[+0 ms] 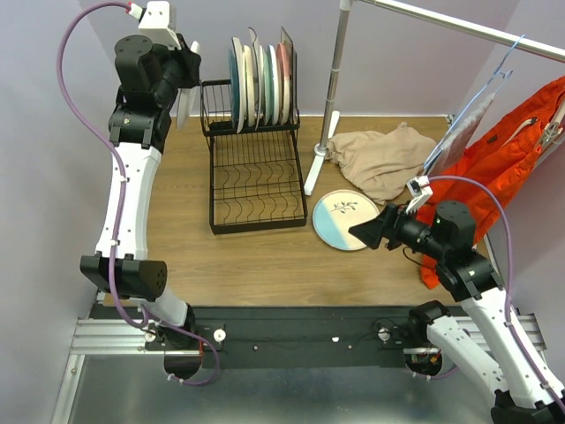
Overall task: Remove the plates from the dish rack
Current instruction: Unload the plate from the dish rack.
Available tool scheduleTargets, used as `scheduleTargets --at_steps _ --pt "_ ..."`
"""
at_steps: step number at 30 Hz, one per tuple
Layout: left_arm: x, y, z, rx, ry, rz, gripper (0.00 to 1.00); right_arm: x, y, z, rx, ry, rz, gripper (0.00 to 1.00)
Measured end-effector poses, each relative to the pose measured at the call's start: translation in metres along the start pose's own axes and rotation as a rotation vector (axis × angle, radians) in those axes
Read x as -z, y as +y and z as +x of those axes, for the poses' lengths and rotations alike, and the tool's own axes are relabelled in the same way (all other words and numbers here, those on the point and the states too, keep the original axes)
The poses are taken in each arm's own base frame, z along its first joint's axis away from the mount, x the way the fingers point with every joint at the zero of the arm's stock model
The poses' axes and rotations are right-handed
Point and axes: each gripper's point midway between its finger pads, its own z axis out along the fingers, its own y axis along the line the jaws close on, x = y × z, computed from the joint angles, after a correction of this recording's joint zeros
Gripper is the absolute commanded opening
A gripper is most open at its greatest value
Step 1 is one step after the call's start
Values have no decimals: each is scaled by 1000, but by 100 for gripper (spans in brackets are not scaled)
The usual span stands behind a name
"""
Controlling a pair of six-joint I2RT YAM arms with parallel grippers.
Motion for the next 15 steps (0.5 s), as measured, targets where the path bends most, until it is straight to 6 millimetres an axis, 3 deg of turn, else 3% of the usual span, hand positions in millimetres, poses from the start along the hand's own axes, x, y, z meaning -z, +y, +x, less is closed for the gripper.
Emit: scheduleTargets --at_steps 9,15 --pt "21 31 -20 -53 -46 -191 0 9 4 3 -4 -3 -2 87" --pt "21 61 -1 -70 -11 -318 0 12 6 0 3 -16 -3 87"
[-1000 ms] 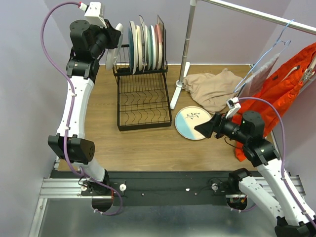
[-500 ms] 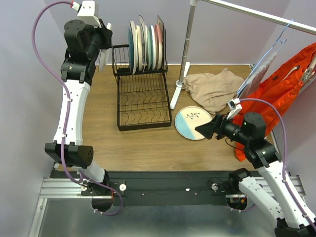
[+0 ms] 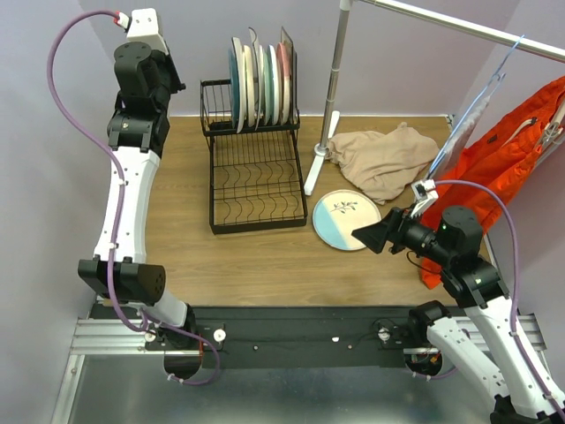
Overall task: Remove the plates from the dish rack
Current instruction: Unload the plate from the dish rack, then place the plate at the corner of the board.
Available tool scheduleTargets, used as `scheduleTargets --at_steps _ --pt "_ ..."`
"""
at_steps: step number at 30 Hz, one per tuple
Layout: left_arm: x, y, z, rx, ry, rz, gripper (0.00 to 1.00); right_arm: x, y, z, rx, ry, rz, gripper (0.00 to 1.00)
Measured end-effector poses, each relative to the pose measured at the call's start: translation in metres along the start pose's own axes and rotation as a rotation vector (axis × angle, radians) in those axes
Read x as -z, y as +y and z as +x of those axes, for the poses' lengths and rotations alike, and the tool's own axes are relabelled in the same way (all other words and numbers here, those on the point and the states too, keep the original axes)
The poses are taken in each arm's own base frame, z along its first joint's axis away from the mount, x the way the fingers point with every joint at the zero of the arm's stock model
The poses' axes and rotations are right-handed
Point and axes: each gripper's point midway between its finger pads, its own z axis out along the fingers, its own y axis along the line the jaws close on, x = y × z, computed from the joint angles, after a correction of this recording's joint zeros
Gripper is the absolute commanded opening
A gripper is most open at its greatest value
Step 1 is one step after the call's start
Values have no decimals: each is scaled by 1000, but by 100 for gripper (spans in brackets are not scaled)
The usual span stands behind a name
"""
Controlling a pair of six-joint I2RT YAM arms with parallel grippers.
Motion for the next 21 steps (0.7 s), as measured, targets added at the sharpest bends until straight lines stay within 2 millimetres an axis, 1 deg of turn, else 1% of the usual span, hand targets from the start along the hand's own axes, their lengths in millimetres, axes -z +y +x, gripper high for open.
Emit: scheduleTargets --at_steps 3,8,10,13,16,17,18,19,21 --pt "-11 11 16 -4 26 -34 0 1 -1 0 0 0 5 87" --pt "-44 38 61 -4 81 -109 0 2 -2 1 5 0 13 87" --pt "-63 52 87 7 118 -143 0 2 -4 2 6 2 20 87" --pt "-85 69 120 13 170 -183 0 2 -5 2 7 4 27 87" --pt "-111 89 163 10 236 -242 0 2 -6 1 10 5 34 87" --pt "-116 91 173 8 250 -251 0 2 -6 1 10 5 36 87" --pt "-123 95 189 5 275 -264 0 1 -7 1 11 4 39 87" --pt "-126 96 196 4 287 -268 0 1 -7 0 11 4 41 87" --pt "-138 98 222 0 327 -276 0 1 -8 1 13 5 44 87"
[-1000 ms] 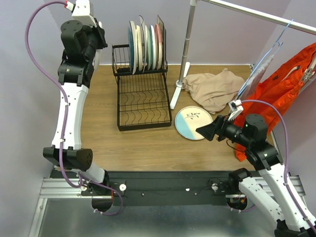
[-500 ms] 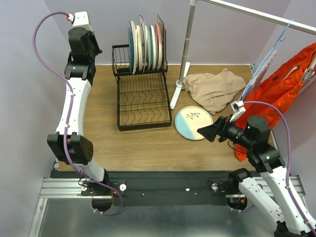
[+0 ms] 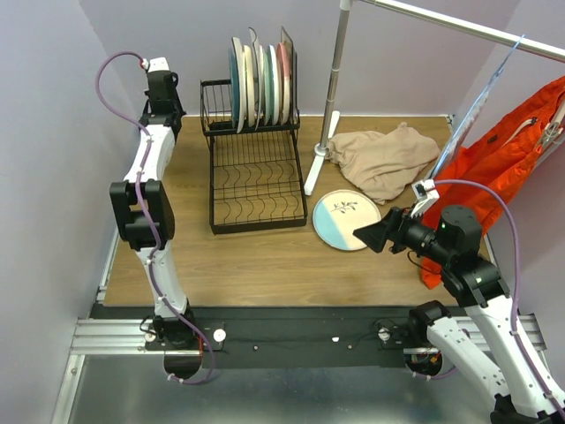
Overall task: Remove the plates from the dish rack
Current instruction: Place the plate at the corner of the board.
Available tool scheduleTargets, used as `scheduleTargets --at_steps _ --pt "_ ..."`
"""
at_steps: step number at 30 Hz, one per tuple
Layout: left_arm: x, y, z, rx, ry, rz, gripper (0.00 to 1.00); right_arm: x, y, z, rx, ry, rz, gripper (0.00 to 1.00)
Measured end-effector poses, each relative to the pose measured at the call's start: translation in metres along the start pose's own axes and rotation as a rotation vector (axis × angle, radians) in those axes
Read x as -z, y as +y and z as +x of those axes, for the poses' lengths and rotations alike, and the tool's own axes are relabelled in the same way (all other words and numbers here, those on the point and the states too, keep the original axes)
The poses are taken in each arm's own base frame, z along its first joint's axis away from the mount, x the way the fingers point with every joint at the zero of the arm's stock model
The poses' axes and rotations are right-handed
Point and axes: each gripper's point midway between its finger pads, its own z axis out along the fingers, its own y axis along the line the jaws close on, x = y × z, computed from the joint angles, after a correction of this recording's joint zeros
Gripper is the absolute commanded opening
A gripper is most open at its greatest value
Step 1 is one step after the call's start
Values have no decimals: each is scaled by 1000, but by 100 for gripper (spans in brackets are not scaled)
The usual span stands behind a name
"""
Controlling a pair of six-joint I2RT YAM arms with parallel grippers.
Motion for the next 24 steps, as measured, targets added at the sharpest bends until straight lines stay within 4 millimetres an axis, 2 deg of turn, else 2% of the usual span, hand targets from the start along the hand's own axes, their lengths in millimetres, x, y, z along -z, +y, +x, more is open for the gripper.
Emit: scheduleTargets --at_steps 3,9,14,20,24 --pt "-20 -3 18 1 28 -6 0 -1 -2 0 0 3 10 87" --pt "-46 -7 28 9 27 -22 0 -2 -6 0 -2 -1 28 87" --pt "-63 -5 35 7 17 -53 0 -3 -9 -1 -3 -5 42 87" --pt "-81 1 52 -21 31 -104 0 -7 -13 0 -12 10 56 87" --pt "-86 5 53 -28 24 -134 0 -10 -16 2 -19 25 65 87"
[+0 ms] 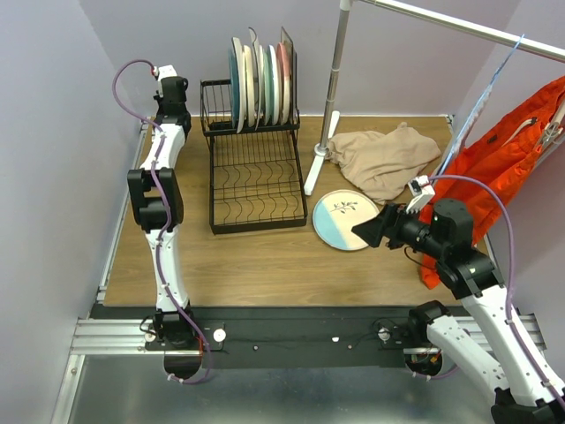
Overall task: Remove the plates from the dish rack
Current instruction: Place the plate at the corner of the board.
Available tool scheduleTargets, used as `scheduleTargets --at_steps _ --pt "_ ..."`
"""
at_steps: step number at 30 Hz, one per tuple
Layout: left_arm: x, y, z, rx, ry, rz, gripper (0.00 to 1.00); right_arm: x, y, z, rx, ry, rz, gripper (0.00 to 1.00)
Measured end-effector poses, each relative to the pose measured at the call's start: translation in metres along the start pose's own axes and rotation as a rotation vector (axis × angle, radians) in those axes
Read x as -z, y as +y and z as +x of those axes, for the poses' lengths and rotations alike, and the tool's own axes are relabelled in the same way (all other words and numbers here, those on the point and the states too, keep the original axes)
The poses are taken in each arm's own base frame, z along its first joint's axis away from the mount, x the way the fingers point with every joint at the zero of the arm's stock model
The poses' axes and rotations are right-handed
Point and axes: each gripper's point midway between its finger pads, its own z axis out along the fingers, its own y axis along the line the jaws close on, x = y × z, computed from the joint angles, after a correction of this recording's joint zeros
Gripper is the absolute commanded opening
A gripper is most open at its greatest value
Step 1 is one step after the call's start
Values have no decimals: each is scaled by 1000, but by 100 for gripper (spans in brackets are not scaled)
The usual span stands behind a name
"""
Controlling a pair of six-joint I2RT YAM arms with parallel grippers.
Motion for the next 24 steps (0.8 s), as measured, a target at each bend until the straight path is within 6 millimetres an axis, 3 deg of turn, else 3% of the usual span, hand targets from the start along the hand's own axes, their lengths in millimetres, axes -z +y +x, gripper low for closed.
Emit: scheduleTargets --at_steps 24 --pt "-17 -10 9 10 -16 -25 1 -6 -3 -2 -5 5 9 87"
